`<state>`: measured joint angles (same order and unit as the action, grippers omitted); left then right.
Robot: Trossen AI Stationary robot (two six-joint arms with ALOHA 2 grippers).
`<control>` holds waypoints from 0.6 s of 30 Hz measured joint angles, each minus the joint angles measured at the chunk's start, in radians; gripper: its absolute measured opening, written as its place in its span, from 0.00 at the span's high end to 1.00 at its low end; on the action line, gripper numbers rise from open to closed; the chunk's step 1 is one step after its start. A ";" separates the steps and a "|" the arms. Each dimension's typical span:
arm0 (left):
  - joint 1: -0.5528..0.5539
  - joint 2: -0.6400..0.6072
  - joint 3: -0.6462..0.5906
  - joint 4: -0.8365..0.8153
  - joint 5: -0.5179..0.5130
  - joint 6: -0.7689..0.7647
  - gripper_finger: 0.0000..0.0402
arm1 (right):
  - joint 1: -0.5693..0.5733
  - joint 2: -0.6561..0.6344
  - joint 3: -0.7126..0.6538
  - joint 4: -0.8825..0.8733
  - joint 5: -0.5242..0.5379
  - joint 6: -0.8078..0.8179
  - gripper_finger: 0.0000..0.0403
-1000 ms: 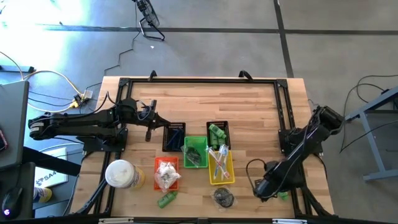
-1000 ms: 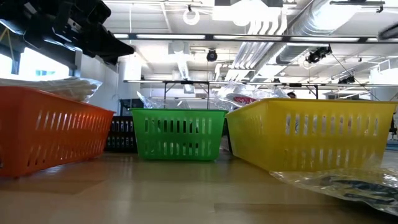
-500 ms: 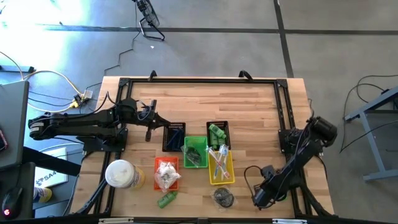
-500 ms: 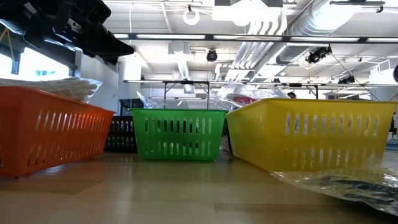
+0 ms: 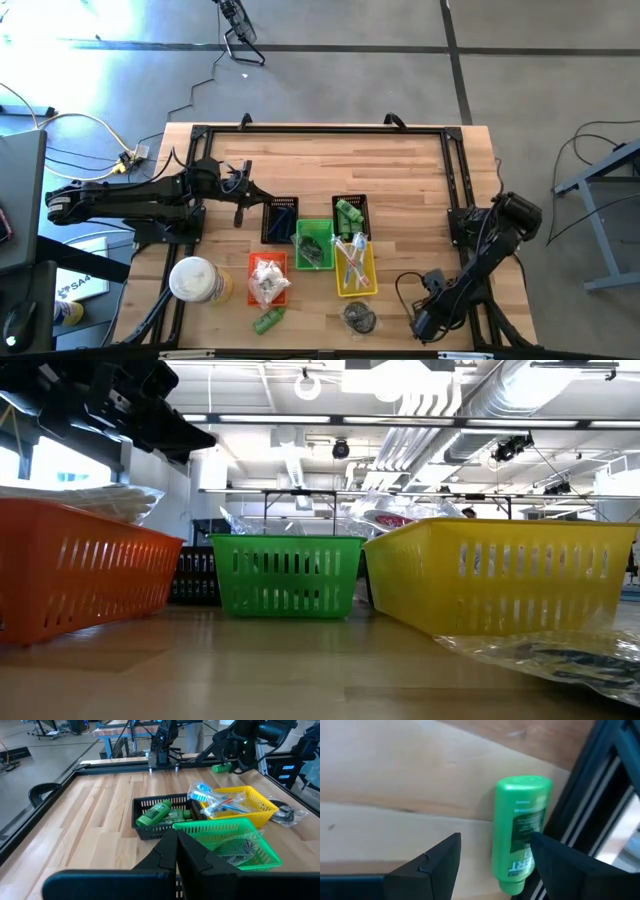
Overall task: Pick & Place Travel size toiletries
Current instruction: Put the green shampoo into the right black bin
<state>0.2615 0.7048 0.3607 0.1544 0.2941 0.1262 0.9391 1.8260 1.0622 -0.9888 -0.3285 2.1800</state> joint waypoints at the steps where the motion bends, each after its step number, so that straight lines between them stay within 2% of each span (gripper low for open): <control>1: 0.000 0.000 0.000 0.000 0.000 0.000 1.00 | 0.001 -0.001 0.000 0.012 0.018 -0.005 0.43; 7: 0.000 0.000 0.000 0.000 0.000 0.000 1.00 | -0.012 -0.022 0.002 0.044 0.132 -0.050 0.43; 14: 0.000 0.000 0.000 -0.001 0.001 -0.001 1.00 | -0.058 -0.060 -0.003 0.050 0.434 -0.135 0.43; 16: 0.000 0.000 0.000 0.002 0.001 -0.001 1.00 | -0.079 -0.072 -0.003 0.045 0.451 -0.154 0.43; 18: 0.000 0.000 0.000 -0.001 0.001 -0.002 1.00 | -0.104 -0.095 -0.002 0.011 0.412 -0.184 0.43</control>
<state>0.2615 0.7052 0.3611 0.1538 0.2955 0.1245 0.8348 1.7315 1.0600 -0.9775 0.0838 1.9957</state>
